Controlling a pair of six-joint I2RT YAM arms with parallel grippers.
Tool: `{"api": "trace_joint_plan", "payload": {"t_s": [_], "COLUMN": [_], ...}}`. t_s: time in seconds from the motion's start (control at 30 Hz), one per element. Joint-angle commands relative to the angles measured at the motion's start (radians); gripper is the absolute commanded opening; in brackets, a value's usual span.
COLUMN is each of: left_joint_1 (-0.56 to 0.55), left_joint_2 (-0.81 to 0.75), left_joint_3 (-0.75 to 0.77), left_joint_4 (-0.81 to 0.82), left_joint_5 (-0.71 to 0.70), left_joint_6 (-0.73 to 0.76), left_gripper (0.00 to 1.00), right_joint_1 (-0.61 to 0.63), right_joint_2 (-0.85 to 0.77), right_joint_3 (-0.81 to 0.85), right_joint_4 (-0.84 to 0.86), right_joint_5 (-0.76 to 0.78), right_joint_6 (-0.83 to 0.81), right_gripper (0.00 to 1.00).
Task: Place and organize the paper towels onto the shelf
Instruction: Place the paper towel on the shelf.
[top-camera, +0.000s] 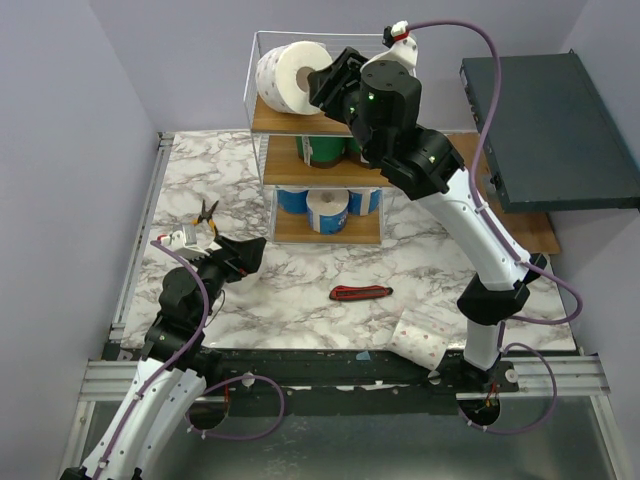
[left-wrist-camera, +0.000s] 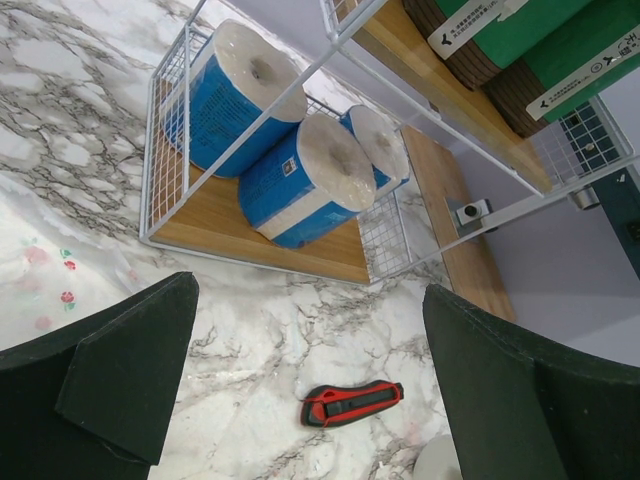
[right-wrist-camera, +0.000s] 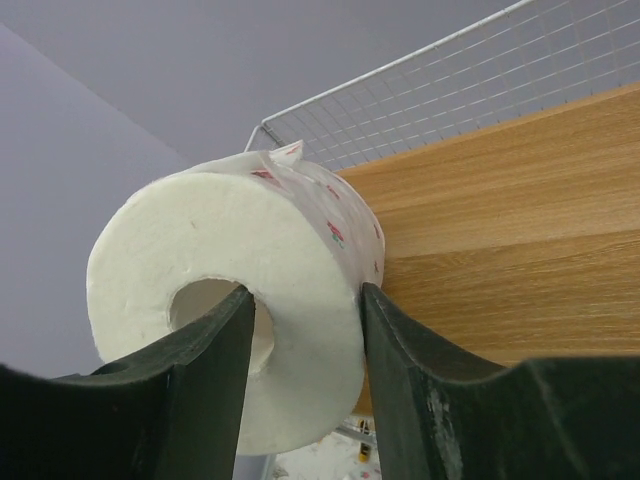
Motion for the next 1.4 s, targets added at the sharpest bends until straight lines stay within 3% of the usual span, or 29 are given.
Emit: {"api": "trace_joint_plan", "payload": {"t_s": [0.0, 0.17, 0.43, 0.63, 1.37], "left_joint_1": [-0.002, -0.002, -0.002, -0.002, -0.004], "left_joint_2": [0.003, 0.002, 0.016, 0.070, 0.276], "left_joint_3": [0.012, 0.015, 0.079, 0.177, 0.423], "left_joint_4": [0.024, 0.028, 0.077, 0.187, 0.373], "left_joint_5": [0.027, 0.025, 0.006, 0.007, 0.090], "left_joint_6": [0.005, 0.005, 0.017, 0.053, 0.116], "left_gripper": [0.98, 0.98, 0.99, 0.99, 0.99], "right_joint_1": [-0.006, -0.007, -0.006, -0.006, -0.007], "right_joint_2": [0.013, 0.006, -0.001, -0.007, 0.000], "right_joint_3": [0.006, 0.007, 0.007, 0.013, 0.034], "right_joint_4": [0.018, 0.033, 0.035, 0.035, 0.068], "right_joint_5": [-0.022, -0.033, -0.053, -0.037, -0.051], "right_joint_6": [0.005, -0.002, 0.003, 0.023, 0.036], "right_gripper": [0.52, 0.53, 0.39, 0.35, 0.49]}}
